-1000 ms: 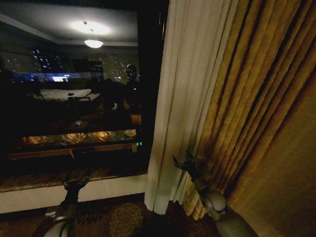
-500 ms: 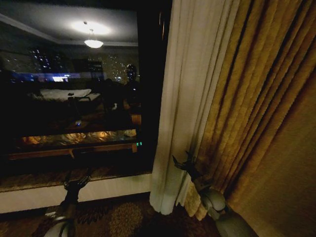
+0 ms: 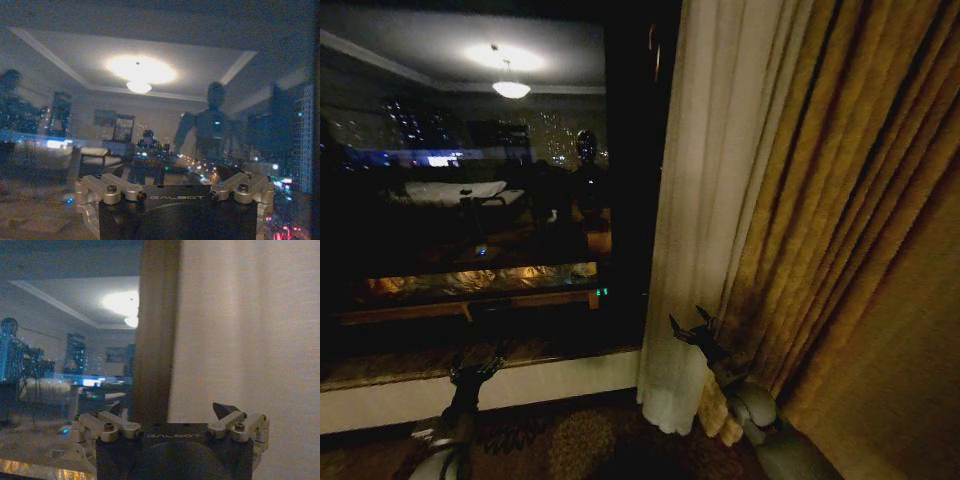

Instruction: Open the curtains by pulling them apart, changing their state from closed to fully open.

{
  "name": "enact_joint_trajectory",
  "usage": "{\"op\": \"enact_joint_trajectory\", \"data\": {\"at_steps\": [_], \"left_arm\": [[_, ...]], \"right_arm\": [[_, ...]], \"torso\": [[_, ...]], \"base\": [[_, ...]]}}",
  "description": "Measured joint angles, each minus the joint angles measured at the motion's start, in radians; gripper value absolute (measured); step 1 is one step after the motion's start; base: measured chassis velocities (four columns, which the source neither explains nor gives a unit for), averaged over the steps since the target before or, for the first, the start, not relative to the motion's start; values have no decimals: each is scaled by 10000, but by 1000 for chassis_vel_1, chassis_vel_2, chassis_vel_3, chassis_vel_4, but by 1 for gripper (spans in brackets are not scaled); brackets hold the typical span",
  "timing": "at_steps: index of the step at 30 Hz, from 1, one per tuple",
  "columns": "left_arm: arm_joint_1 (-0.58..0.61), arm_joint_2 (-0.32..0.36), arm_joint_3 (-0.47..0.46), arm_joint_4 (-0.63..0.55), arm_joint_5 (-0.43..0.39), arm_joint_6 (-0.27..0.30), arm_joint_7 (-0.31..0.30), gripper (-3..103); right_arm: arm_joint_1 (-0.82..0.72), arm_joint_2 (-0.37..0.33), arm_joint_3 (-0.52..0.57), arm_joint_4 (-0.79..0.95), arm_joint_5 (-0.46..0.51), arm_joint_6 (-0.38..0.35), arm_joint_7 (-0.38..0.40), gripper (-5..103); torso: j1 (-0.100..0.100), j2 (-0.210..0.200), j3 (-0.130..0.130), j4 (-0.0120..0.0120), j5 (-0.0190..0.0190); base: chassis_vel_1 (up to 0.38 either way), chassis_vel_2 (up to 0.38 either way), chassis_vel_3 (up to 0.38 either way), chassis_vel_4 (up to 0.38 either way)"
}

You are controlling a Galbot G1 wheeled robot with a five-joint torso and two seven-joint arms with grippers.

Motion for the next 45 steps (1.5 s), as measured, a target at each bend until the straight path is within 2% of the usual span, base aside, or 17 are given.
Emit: {"op": "enact_joint_trajectory", "data": {"at_steps": [45], "left_arm": [[-1,0,0,0,0,0,0,100]], "right_arm": [[4,1,1,-3,1,0,2,100]], "torso": [[0,1,1,0,1]], "base": [[335,338,-338,-333]]}}
